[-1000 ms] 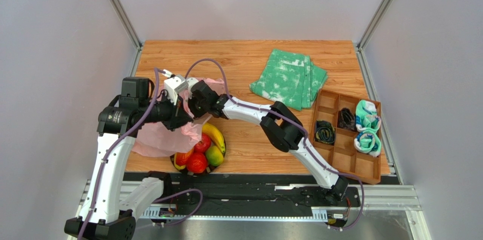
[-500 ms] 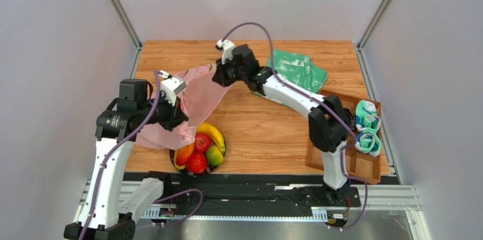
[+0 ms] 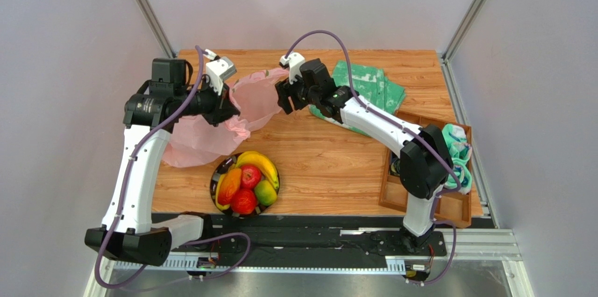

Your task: Take the fake fruits out of the plastic bag

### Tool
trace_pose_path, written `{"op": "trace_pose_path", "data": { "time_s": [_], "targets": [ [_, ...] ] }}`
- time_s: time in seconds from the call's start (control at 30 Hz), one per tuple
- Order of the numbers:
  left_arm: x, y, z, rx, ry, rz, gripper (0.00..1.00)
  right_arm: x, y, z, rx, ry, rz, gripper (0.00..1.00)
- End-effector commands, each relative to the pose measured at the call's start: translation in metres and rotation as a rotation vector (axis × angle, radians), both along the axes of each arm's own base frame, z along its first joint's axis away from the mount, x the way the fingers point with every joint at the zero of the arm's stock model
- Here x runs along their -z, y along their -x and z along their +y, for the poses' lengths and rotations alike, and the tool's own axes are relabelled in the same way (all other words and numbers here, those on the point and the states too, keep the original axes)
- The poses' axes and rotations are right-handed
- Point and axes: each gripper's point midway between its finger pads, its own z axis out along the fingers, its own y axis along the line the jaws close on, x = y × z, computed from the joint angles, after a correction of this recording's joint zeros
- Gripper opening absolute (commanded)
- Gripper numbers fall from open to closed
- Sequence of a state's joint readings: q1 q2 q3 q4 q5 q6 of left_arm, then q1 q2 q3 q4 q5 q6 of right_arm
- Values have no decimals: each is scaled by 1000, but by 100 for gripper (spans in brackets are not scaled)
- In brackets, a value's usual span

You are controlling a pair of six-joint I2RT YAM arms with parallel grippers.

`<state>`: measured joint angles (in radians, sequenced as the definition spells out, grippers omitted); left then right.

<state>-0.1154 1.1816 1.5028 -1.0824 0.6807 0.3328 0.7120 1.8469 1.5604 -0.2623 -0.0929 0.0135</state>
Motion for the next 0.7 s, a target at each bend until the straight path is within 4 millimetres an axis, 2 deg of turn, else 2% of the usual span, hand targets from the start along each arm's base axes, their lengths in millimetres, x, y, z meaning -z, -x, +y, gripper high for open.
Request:
{"op": "trace_pose_path", "data": {
  "time_s": [0.0, 0.13, 0.33, 0.47, 0.57, 0.63, 0.67],
  "targets": [
    [-18, 6, -3, 65, -3, -74, 0, -62, -38, -39, 136, 34, -213, 68],
    [-20, 11, -4, 71, 0, -61, 0, -66, -51, -46, 162, 49, -244, 68],
    [-24, 21, -1, 57, -6, -67, 0, -54, -73, -51, 202, 92, -250, 69],
    [-17, 23, 0, 48, -9, -52, 0, -35, -72, -45, 145, 81, -193, 70],
    [-11, 21, 2, 39, -19, -46, 0, -22, -74, -57, 167, 79, -140, 70],
    [-8, 20, 4, 28, -33, -49, 0, -29, -72, -63, 156, 57, -126, 69],
    [-3, 20, 5, 24, -40, -42, 0, -34, -66, -59, 113, 24, -108, 68]
  ]
}}
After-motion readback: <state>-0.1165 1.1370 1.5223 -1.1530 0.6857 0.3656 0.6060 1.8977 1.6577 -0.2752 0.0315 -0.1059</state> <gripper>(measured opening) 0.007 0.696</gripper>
